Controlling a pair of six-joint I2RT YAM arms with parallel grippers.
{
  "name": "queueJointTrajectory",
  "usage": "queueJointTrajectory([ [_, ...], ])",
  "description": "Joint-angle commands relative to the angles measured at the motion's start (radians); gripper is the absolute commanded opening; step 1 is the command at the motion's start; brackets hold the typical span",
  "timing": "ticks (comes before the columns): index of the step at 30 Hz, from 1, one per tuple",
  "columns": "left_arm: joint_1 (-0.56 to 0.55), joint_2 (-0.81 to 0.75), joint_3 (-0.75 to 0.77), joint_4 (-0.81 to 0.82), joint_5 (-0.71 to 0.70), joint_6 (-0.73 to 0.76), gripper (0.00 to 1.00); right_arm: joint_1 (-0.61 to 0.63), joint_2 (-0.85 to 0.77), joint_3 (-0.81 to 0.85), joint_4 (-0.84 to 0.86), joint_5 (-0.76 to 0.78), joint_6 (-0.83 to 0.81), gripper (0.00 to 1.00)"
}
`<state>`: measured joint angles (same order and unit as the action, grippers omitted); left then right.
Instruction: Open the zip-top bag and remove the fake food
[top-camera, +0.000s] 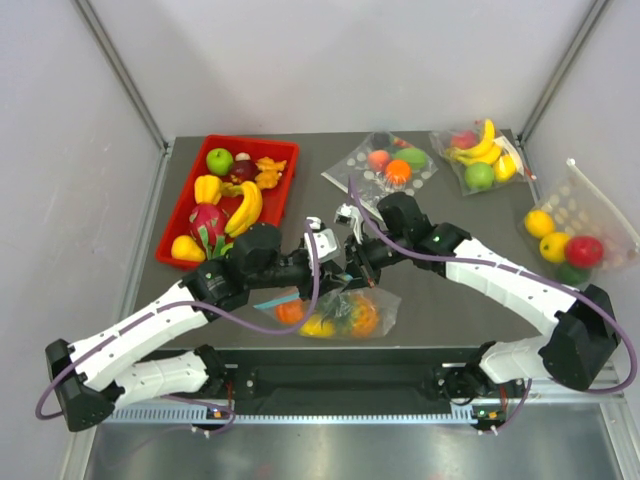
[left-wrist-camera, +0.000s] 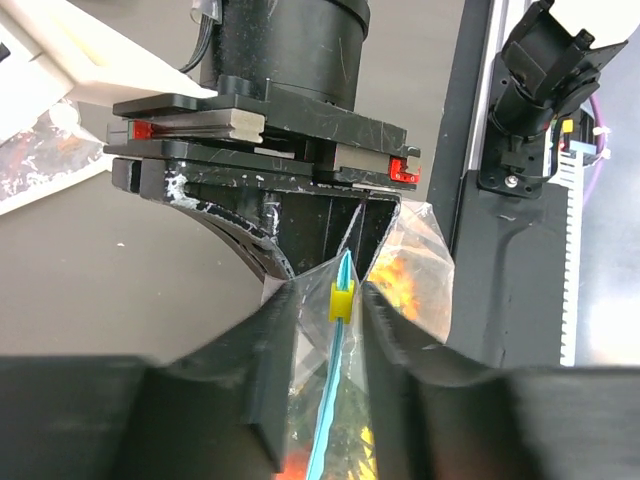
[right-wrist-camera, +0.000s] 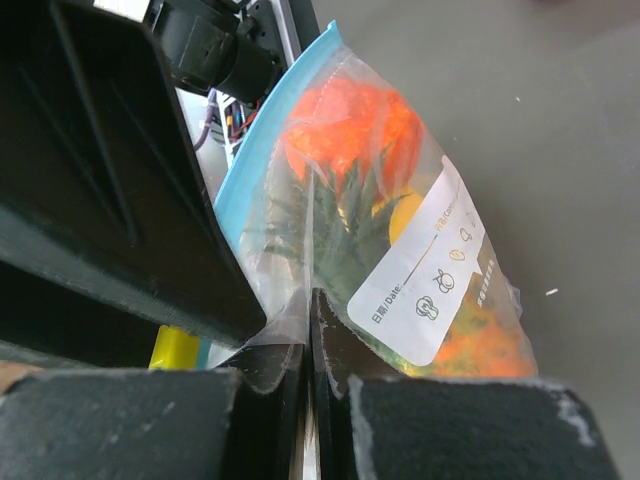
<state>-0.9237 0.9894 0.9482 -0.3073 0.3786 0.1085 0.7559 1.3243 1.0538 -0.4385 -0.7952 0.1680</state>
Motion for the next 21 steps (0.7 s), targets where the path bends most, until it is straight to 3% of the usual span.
queueJointTrajectory([
  [1, -0.007, -0.001, 0.038, 0.048, -0.006, 0.013, 0.35, -0.01, -0.02, -0.001, 0.041, -0.016, -0.007, 0.0],
  [3, -0.007, 0.005, 0.04, 0.053, 0.0, 0.013, 0.24, -0.009, -0.017, -0.002, 0.043, -0.016, -0.007, 0.0],
  [8, -0.009, 0.025, 0.032, 0.051, 0.043, 0.01, 0.16, -0.01, -0.022, -0.008, 0.047, -0.012, -0.007, 0.0],
  [13, -0.009, 0.0, 0.018, 0.043, 0.066, 0.026, 0.0, -0.042, -0.056, -0.031, 0.049, 0.005, 0.002, 0.0],
  [21, -0.007, -0.055, 0.003, 0.019, 0.063, 0.036, 0.0, -0.159, -0.163, -0.107, 0.005, -0.004, -0.036, 0.05],
])
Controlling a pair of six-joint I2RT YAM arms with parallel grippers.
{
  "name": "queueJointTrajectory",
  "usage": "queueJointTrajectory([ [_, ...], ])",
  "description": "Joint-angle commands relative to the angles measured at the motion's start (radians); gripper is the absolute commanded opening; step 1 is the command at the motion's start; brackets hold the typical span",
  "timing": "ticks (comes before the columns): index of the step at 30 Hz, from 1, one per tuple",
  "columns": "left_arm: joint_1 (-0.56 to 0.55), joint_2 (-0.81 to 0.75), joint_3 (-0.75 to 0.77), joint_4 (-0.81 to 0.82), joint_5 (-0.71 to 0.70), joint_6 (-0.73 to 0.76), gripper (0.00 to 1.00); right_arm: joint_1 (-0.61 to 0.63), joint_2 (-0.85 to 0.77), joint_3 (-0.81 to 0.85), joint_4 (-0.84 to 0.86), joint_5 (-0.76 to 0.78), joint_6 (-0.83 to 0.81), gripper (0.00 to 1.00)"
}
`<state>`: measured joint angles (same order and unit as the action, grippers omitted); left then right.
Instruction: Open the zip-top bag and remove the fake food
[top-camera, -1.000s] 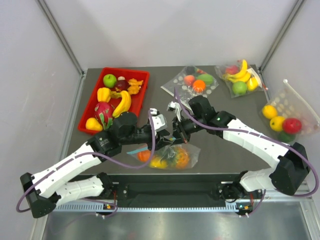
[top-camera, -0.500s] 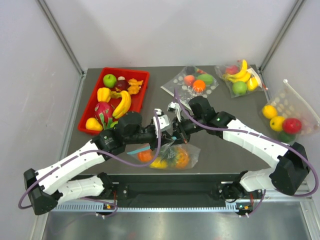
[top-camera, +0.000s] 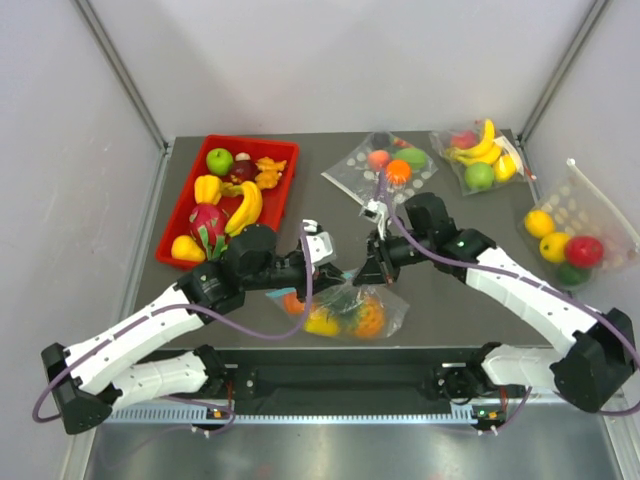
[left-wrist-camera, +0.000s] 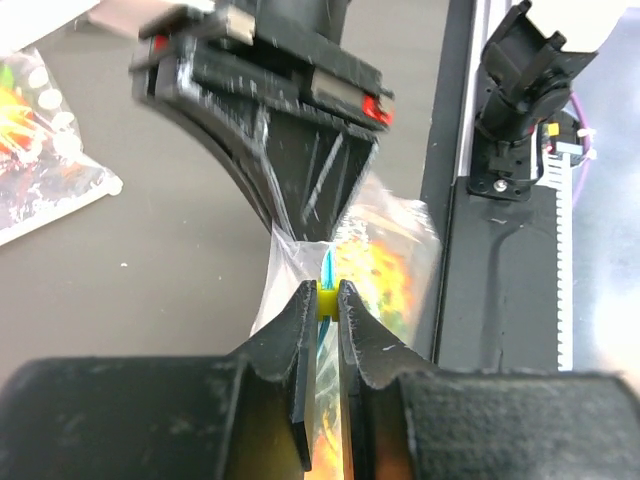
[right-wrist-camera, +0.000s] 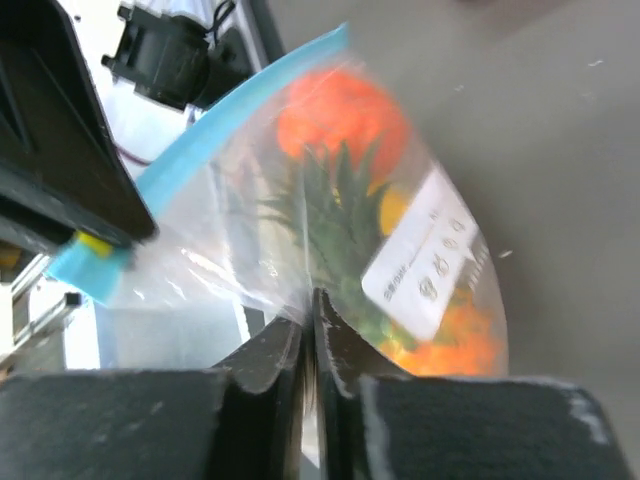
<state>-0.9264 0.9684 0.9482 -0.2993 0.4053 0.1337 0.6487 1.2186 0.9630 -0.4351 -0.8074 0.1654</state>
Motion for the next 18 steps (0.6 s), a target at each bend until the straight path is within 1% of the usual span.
queueJointTrajectory([
  [1, -0.005, -0.03, 0.004, 0.011, 0.041, 0.012, 0.0, -0.052, -0.065, -0.027, -0.002, 0.002, -0.04, 0.08],
  [2, -0.005, -0.022, 0.007, 0.009, 0.047, 0.012, 0.0, -0.053, -0.073, -0.03, -0.004, -0.003, -0.047, 0.14],
  [3, -0.005, -0.013, 0.009, 0.009, 0.05, 0.015, 0.0, -0.054, -0.092, -0.033, -0.007, -0.006, -0.056, 0.32],
  [4, -0.005, -0.008, 0.011, 0.003, 0.055, 0.015, 0.0, -0.054, -0.105, -0.038, -0.011, -0.006, -0.066, 0.4],
  [6, -0.005, 0.001, 0.018, 0.003, 0.064, 0.015, 0.0, -0.054, -0.152, -0.04, -0.025, 0.004, -0.099, 0.53],
  [10, -0.005, 0.006, 0.024, -0.006, 0.072, 0.018, 0.0, -0.054, -0.255, -0.035, -0.071, 0.014, -0.193, 0.59],
  [12, -0.005, 0.01, 0.035, -0.023, 0.082, 0.017, 0.0, -0.052, -0.324, -0.035, -0.064, 0.01, -0.21, 0.66],
  [13, -0.005, 0.007, 0.04, -0.03, 0.089, 0.018, 0.0, -0.052, -0.347, -0.038, -0.048, 0.005, -0.213, 0.71],
  [14, -0.003, 0.009, 0.052, -0.04, 0.095, 0.018, 0.0, -0.052, -0.366, -0.04, -0.041, 0.007, -0.214, 0.8],
  [15, -0.003, 0.003, 0.058, -0.041, 0.101, 0.017, 0.0, -0.052, -0.401, -0.04, -0.036, 0.01, -0.219, 0.99],
  [18, -0.002, 0.003, 0.086, -0.058, 0.141, 0.012, 0.0, -0.047, -0.43, -0.043, -0.019, 0.03, -0.227, 1.0],
])
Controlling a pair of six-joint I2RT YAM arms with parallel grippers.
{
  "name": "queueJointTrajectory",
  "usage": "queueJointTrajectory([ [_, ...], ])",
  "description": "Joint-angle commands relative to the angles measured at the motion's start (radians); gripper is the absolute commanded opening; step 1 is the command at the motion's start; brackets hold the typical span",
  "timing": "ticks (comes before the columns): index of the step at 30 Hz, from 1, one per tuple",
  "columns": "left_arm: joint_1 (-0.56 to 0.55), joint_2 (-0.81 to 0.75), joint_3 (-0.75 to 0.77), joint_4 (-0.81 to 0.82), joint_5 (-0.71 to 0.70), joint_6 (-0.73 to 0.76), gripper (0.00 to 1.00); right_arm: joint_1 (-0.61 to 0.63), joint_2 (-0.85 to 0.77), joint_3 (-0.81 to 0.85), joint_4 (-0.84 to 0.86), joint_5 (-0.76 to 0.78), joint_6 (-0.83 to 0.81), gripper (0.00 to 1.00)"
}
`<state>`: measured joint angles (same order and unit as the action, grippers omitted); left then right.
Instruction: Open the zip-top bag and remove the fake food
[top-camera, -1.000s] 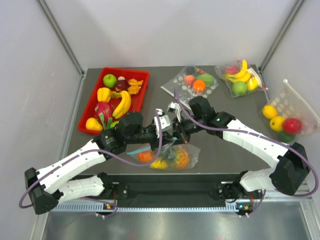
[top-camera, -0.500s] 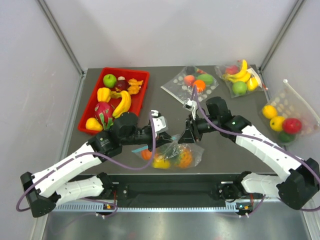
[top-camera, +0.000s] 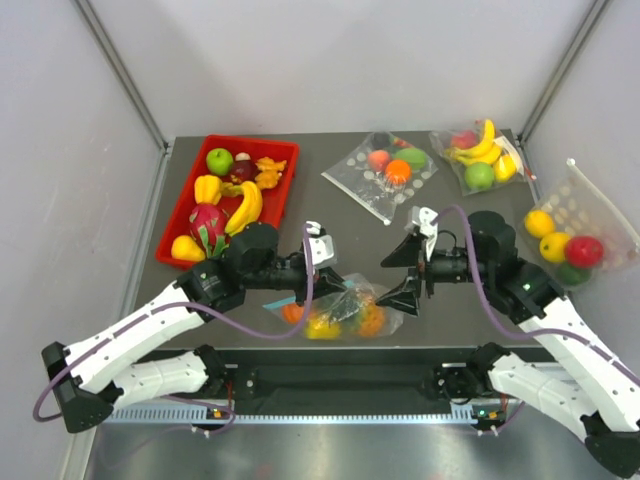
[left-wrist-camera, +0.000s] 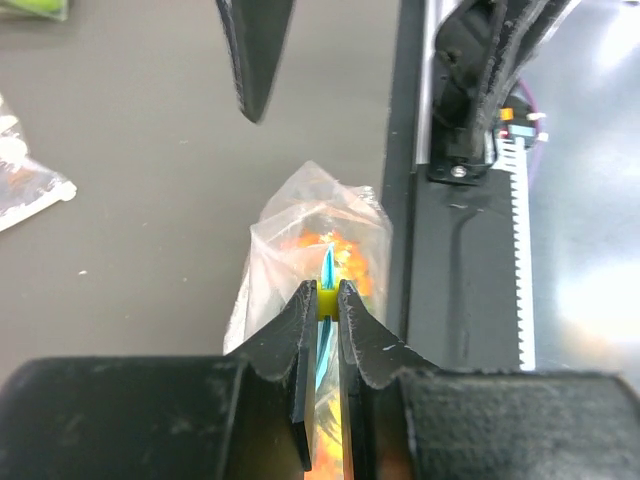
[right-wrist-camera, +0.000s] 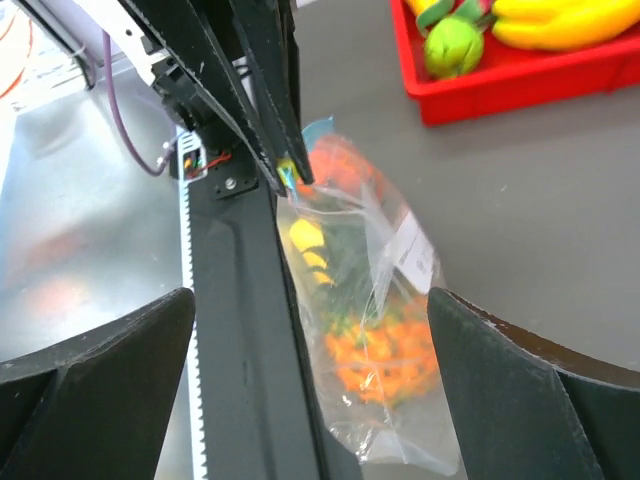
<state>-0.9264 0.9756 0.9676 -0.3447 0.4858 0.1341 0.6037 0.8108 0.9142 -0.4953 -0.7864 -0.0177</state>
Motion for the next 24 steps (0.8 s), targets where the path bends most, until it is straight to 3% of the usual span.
queueJointTrajectory([
  [1, -0.002, -0.003, 0.083, -0.016, 0.085, 0.009, 0.0, 0.001, -0.025, 0.003, 0.053, 0.03, -0.041, 1.0],
  [12, 0.0, 0.002, 0.117, -0.028, 0.12, 0.007, 0.0, 0.244, 0.01, -0.009, 0.225, 0.354, -0.076, 1.0],
  [17, 0.001, 0.0, 0.114, -0.022, 0.122, 0.006, 0.0, 0.304, 0.089, -0.006, 0.276, 0.378, -0.08, 0.97],
  [18, 0.003, 0.0, 0.111, -0.019, 0.123, 0.004, 0.0, 0.32, 0.114, -0.005, 0.279, 0.387, -0.087, 0.91],
  [19, 0.003, 0.0, 0.111, -0.017, 0.123, 0.004, 0.0, 0.32, 0.114, -0.003, 0.285, 0.397, -0.087, 0.91],
  [24, 0.006, 0.003, 0.102, -0.007, 0.131, 0.004, 0.0, 0.344, 0.139, -0.015, 0.304, 0.424, -0.09, 0.46],
])
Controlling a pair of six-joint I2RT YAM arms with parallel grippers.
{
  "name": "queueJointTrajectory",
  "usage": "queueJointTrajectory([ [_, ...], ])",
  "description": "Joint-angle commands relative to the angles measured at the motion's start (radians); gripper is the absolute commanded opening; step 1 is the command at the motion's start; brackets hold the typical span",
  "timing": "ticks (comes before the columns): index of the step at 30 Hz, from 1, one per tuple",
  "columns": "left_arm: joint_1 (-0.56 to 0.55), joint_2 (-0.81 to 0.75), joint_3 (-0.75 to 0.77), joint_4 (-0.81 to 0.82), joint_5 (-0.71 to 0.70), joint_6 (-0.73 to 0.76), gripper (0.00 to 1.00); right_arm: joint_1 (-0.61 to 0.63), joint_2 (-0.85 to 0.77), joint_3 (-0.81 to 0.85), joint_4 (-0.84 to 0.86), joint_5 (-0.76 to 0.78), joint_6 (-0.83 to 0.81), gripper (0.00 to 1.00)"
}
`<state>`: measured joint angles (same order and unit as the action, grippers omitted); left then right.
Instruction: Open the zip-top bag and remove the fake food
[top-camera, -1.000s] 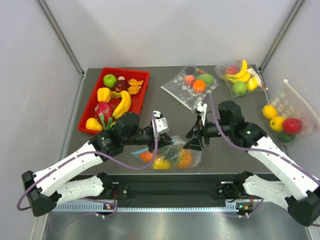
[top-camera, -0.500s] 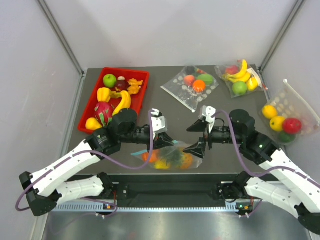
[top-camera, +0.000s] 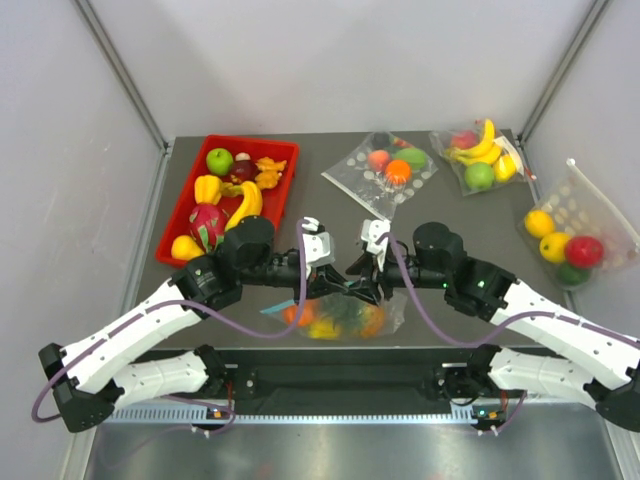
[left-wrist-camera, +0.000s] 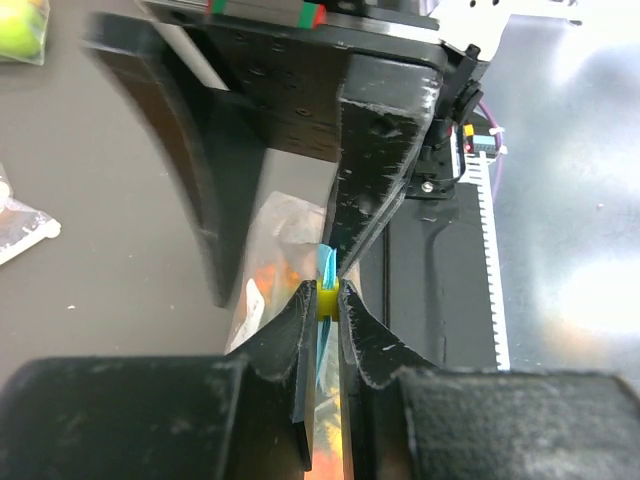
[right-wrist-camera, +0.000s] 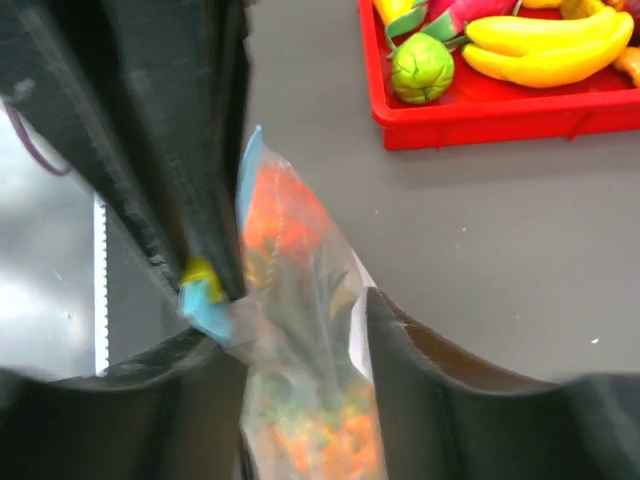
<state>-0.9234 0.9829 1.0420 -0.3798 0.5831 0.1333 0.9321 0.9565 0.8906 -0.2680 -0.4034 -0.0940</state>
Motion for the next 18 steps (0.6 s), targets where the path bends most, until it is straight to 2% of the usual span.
queueJointTrajectory([
  [1, 0.003, -0.003, 0.024, 0.027, 0.034, 0.005, 0.0, 0.017, -0.01, 0.008, 0.078, 0.041, -0.013, 0.4],
  [3, 0.003, -0.001, 0.021, 0.028, 0.032, 0.005, 0.0, 0.016, -0.024, 0.004, 0.084, 0.046, -0.01, 0.07],
  [4, 0.004, -0.001, 0.016, 0.03, 0.026, 0.006, 0.0, 0.017, -0.031, 0.001, 0.087, 0.049, -0.007, 0.0],
  [14, 0.011, -0.041, -0.022, 0.022, -0.155, 0.031, 0.0, 0.017, -0.14, -0.064, 0.081, 0.043, 0.014, 0.0],
  [18, 0.015, -0.04, -0.037, 0.022, -0.152, 0.029, 0.0, 0.016, -0.182, -0.084, 0.084, 0.043, 0.031, 0.0],
])
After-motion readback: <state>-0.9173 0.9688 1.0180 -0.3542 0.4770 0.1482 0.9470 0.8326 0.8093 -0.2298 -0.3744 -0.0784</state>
